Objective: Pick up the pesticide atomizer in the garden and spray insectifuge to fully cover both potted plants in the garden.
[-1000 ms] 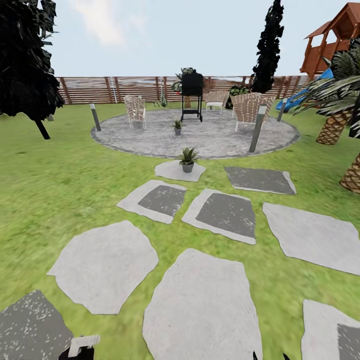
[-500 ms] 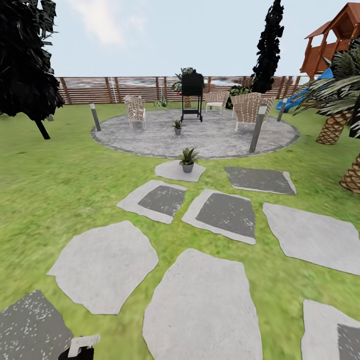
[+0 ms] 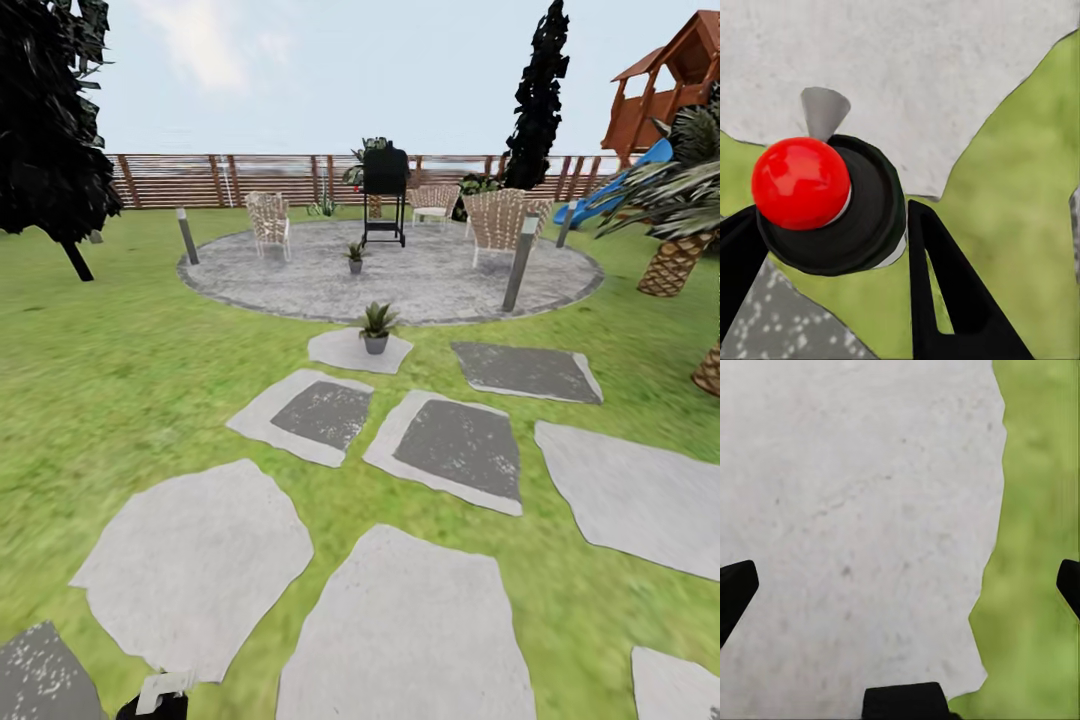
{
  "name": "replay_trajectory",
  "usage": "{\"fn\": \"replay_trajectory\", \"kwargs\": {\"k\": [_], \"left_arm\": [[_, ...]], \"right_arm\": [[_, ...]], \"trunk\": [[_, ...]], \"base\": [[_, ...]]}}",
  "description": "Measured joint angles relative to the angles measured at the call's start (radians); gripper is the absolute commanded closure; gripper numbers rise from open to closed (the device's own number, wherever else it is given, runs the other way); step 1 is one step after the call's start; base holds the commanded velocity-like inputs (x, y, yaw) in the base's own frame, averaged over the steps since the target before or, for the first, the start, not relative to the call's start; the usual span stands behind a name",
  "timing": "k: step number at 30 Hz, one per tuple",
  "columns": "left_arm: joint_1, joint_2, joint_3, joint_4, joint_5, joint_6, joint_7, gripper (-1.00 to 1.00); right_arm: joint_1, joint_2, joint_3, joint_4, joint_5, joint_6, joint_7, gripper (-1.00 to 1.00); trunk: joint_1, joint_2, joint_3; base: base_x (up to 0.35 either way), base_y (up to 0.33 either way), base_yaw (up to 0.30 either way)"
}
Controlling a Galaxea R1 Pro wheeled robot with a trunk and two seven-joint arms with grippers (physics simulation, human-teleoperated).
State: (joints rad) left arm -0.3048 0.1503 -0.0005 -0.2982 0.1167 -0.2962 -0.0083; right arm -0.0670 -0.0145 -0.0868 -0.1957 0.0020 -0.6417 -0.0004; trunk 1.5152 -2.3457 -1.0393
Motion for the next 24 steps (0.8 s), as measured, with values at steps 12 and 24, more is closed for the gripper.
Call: {"fn": "replay_trajectory", "kwargs": {"k": [12, 24], "left_arm": [[0.000, 0.000, 0.000, 0.000, 0.000, 0.000, -0.001, 1.00], [0.000, -0.001, 0.000, 0.004, -0.003, 0.000, -0.001, 1.00]], "right_arm": [[0.000, -0.001, -0.001, 0.005, 0.000, 0.000, -0.003, -1.00], [0.000, -0.001, -0.001, 0.005, 0.001, 0.000, -0.003, -1.00]], "trunk": [[0.000, 0.000, 0.000], [0.000, 0.000, 0.000]], "base": [[0.306, 0.000, 0.000], [0.234, 0.000, 0.000]]}}
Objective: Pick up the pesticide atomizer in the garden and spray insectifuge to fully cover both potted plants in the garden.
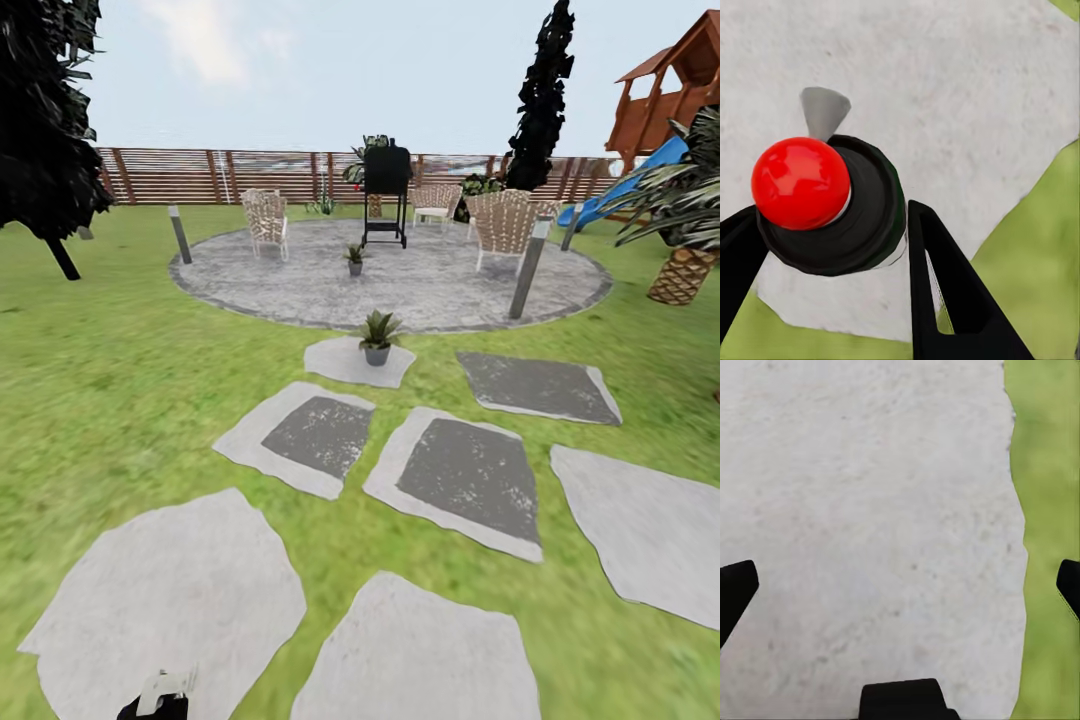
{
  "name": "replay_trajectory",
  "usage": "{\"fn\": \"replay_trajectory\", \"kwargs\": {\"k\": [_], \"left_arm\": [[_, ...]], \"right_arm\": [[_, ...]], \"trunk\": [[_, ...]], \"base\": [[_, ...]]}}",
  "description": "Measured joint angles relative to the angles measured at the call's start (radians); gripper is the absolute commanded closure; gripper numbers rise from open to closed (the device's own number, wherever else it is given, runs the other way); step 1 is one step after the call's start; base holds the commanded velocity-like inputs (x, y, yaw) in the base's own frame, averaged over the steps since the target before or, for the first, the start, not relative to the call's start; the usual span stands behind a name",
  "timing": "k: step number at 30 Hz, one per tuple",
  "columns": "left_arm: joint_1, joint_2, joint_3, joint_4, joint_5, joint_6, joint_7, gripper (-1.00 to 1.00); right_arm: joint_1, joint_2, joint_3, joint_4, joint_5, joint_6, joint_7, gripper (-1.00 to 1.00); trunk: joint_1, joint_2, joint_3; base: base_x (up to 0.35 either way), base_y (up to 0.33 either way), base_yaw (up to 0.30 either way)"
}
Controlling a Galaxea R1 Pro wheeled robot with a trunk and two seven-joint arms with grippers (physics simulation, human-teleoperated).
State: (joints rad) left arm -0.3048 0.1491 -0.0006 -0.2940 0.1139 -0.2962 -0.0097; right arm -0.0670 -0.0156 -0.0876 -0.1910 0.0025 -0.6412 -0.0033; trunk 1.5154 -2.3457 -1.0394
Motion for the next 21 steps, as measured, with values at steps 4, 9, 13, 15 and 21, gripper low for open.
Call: {"fn": "replay_trajectory", "kwargs": {"k": [4, 9, 13, 15, 21], "left_arm": [[0.000, 0.000, 0.000, 0.000, 0.001, 0.000, 0.000, 1.00], [0.000, 0.001, 0.000, 0.000, 0.001, 0.000, -0.001, 1.00], [0.000, 0.001, 0.000, 0.000, 0.001, 0.000, -0.001, 1.00], [0.000, 0.000, 0.000, 0.001, 0.001, 0.000, -0.001, 1.00], [0.000, 0.000, 0.000, 0.001, 0.001, 0.000, -0.001, 1.00]], "right_arm": [[0.000, 0.000, 0.000, 0.000, 0.000, 0.000, 0.000, -1.00], [0.000, 0.000, 0.000, 0.000, 0.000, 0.000, 0.000, -1.00], [0.000, 0.000, 0.000, 0.000, 0.000, 0.000, 0.000, -1.00], [0.000, 0.000, 0.000, 0.000, 0.000, 0.000, 0.000, -1.00], [0.000, 0.000, 0.000, 0.000, 0.000, 0.000, 0.000, -1.00]], "trunk": [[0.000, 0.000, 0.000], [0.000, 0.000, 0.000], [0.000, 0.000, 0.000], [0.000, 0.000, 0.000], [0.000, 0.000, 0.000]], "base": [[0.233, 0.000, 0.000], [0.232, 0.000, 0.000], [0.232, 0.000, 0.000], [0.232, 0.000, 0.000], [0.232, 0.000, 0.000]]}}
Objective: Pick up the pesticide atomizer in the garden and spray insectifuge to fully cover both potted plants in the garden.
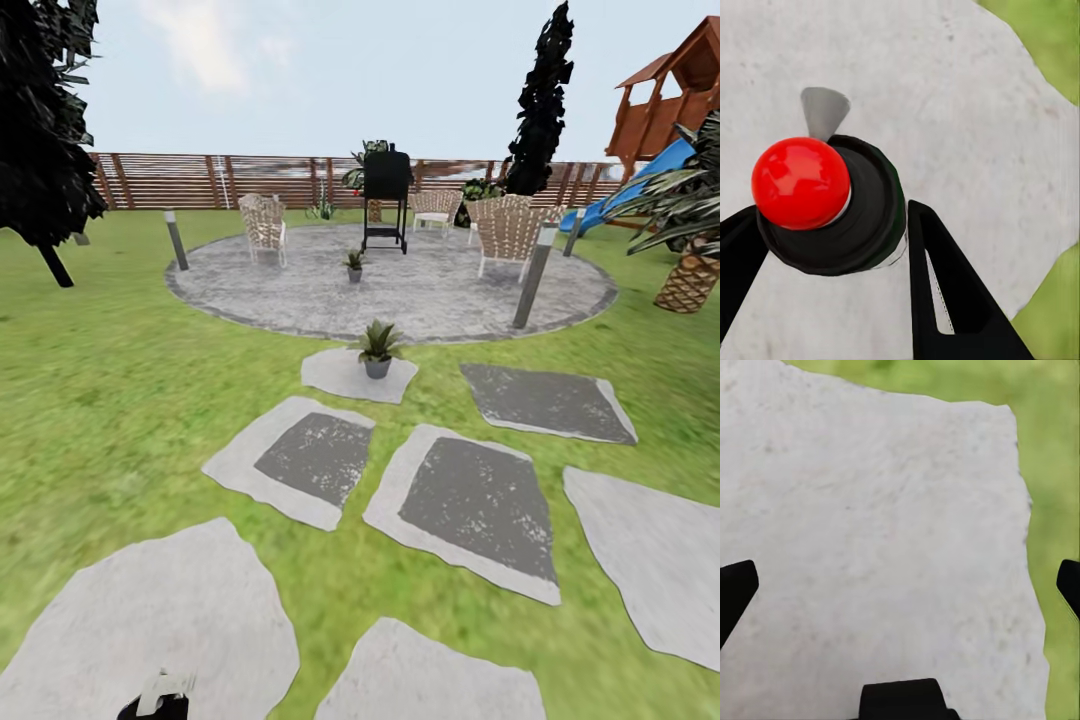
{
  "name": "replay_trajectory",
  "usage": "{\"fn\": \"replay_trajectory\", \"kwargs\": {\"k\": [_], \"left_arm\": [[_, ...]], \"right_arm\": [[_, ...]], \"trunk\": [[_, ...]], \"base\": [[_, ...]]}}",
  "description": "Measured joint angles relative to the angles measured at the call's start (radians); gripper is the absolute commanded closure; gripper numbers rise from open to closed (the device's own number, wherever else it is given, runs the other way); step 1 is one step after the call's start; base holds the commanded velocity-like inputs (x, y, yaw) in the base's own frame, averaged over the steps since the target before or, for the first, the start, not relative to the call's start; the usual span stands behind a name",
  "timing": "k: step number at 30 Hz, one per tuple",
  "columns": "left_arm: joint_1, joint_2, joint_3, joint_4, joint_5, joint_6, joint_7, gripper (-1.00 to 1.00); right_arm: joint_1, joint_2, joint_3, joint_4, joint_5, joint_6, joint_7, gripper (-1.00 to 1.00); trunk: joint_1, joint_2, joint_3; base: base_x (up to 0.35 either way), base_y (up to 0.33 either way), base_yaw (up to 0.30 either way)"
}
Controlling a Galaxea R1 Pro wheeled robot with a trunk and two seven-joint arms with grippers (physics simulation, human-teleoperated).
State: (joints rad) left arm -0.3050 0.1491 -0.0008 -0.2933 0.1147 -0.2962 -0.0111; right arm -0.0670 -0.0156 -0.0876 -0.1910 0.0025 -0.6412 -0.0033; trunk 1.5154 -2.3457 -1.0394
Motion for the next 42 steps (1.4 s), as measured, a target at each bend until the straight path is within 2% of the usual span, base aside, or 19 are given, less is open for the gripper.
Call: {"fn": "replay_trajectory", "kwargs": {"k": [23, 28, 31, 37, 42], "left_arm": [[0.000, -0.001, 0.000, 0.001, 0.000, 0.000, 0.003, 1.00], [0.000, -0.002, -0.001, 0.002, -0.001, 0.000, 0.002, 1.00], [0.000, -0.002, -0.001, 0.002, -0.001, 0.000, 0.003, 1.00], [0.000, -0.003, -0.003, 0.004, -0.003, 0.000, 0.002, 1.00], [0.000, -0.003, -0.002, 0.004, -0.004, 0.000, 0.003, 1.00]], "right_arm": [[0.000, 0.000, -0.002, 0.000, -0.001, 0.000, 0.000, -1.00], [0.000, -0.012, -0.006, -0.017, -0.003, 0.000, -0.001, -1.00], [0.000, -0.023, -0.007, -0.074, -0.003, -0.001, -0.001, -1.00], [0.001, -0.028, -0.006, -0.228, -0.002, -0.003, 0.004, -1.00], [0.001, -0.031, -0.006, -0.237, 0.001, -0.003, 0.006, -1.00]], "trunk": [[0.000, 0.000, 0.000], [0.000, 0.000, 0.000], [0.000, 0.000, 0.000], [0.000, 0.000, 0.000], [0.000, 0.000, 0.000]], "base": [[0.233, 0.000, 0.000], [0.235, 0.000, 0.000], [0.235, 0.000, 0.000], [0.235, 0.000, 0.000], [0.235, 0.000, 0.000]]}}
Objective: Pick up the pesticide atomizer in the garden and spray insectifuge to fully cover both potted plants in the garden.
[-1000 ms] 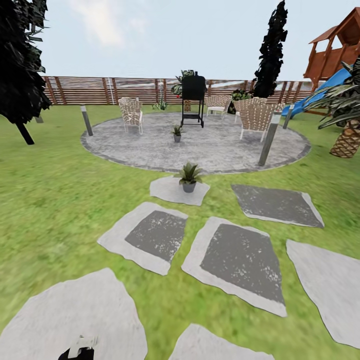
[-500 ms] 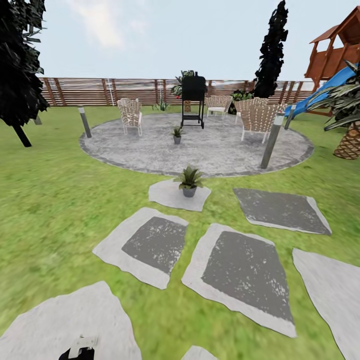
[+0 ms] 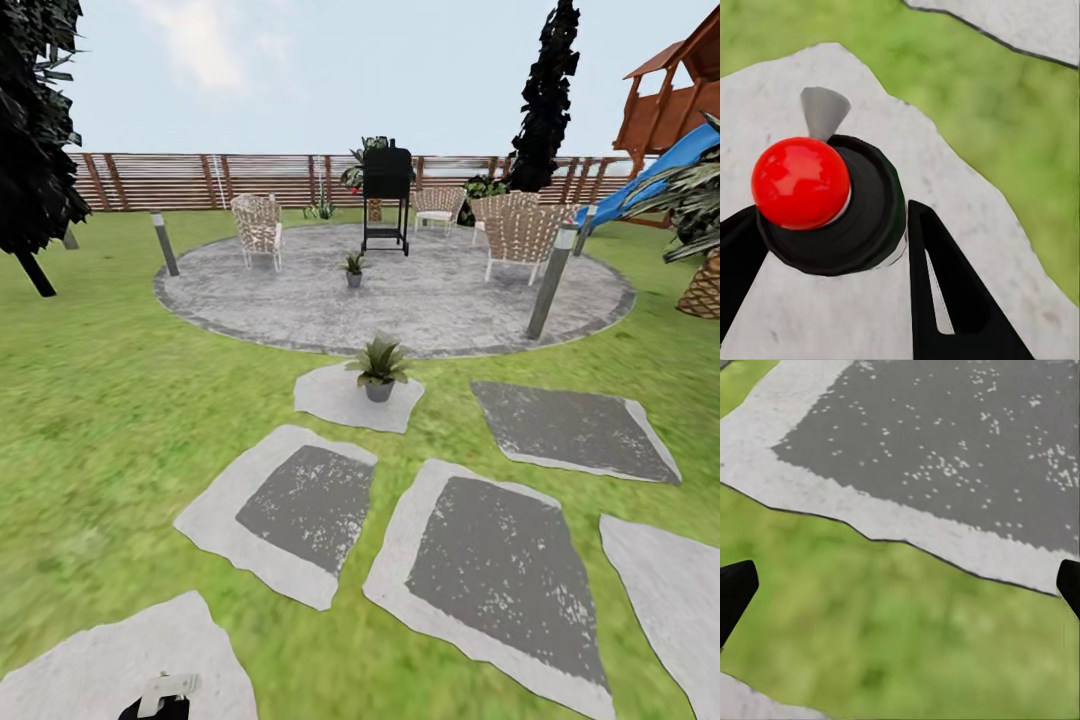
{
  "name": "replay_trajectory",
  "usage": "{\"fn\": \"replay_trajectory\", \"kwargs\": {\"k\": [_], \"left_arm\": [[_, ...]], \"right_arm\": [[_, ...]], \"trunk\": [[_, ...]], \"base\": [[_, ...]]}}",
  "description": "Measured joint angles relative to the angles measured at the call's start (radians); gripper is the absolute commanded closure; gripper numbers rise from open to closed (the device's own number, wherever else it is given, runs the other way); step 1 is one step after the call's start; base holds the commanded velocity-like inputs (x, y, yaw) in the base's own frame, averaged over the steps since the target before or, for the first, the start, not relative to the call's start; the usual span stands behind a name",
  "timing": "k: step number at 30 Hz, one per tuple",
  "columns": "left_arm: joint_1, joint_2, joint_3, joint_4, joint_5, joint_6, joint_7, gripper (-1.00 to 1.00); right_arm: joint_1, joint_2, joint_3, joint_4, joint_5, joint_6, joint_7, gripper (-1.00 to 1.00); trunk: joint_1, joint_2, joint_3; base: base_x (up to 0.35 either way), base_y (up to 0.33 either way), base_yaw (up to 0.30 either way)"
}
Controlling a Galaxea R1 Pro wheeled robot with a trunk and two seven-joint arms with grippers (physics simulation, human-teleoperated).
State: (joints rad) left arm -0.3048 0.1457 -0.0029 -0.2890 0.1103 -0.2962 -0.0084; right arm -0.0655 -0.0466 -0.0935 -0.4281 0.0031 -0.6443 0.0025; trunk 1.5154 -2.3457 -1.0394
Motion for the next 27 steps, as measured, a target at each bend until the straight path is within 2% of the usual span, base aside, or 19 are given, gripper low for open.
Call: {"fn": "replay_trajectory", "kwargs": {"k": [27], "left_arm": [[0.000, 0.000, 0.000, 0.013, -0.002, -0.001, 0.000, 1.00]], "right_arm": [[0.000, -0.007, 0.003, 0.002, 0.001, 0.000, -0.001, -1.00]], "trunk": [[0.000, 0.000, 0.000]], "base": [[0.235, 0.000, 0.000]]}}
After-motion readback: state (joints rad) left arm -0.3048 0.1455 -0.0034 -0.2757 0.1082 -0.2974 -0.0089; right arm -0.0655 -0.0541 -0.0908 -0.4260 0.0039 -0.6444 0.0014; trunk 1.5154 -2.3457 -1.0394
